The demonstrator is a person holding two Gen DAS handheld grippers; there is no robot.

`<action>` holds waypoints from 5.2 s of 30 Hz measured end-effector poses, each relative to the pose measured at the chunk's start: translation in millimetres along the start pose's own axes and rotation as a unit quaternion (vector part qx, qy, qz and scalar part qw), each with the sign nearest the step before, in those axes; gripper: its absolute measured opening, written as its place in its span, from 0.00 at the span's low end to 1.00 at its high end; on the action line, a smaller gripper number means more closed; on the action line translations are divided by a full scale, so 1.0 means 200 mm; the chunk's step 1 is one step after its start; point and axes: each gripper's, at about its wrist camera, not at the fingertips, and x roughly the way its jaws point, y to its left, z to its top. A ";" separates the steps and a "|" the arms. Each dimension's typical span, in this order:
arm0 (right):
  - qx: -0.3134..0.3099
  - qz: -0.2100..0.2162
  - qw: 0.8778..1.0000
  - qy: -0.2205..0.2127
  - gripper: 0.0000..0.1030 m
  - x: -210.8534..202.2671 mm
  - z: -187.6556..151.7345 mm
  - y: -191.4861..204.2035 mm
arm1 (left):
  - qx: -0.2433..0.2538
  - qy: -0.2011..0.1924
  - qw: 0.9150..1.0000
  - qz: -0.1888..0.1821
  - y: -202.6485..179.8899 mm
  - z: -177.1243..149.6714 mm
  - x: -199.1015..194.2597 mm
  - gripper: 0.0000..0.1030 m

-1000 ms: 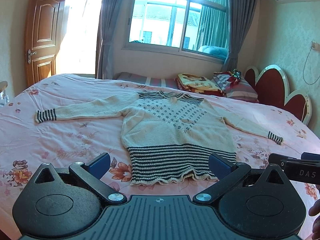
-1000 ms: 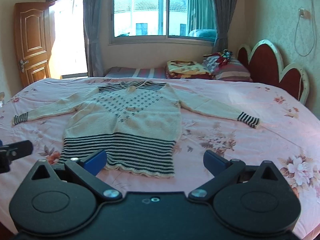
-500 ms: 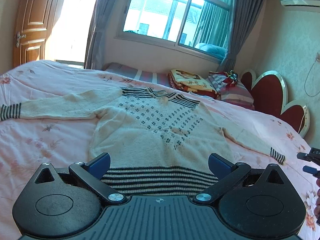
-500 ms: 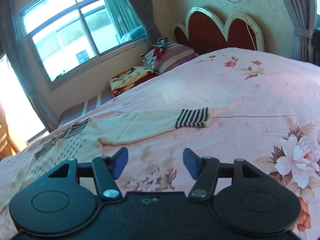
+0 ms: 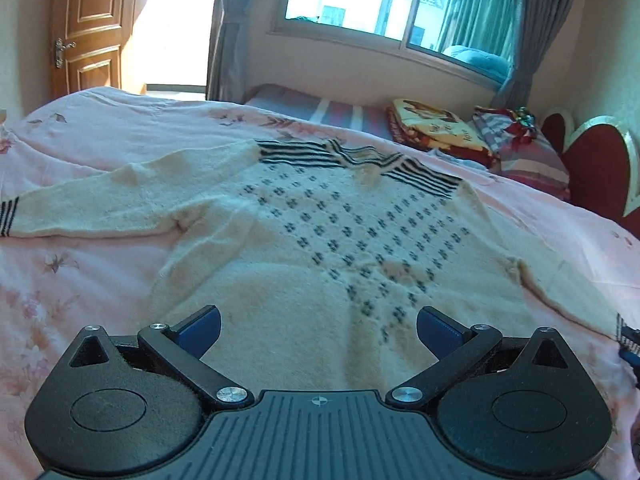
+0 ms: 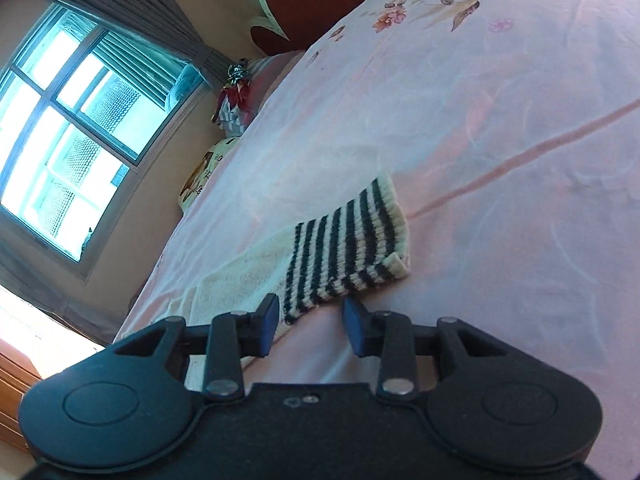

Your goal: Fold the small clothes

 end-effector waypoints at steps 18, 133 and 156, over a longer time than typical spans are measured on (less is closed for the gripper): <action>-0.267 0.059 0.962 -0.023 0.07 0.10 -0.23 0.77 | 0.032 -0.033 0.998 -0.031 0.23 0.32 0.35 1.00; -0.318 0.178 0.916 0.168 0.02 0.40 -0.42 0.98 | 0.037 -0.002 0.993 -0.112 0.20 0.34 0.80 0.05; -0.347 0.154 0.910 0.168 0.05 0.44 -0.49 1.05 | 0.062 -0.038 0.997 -0.031 0.20 0.32 0.77 0.68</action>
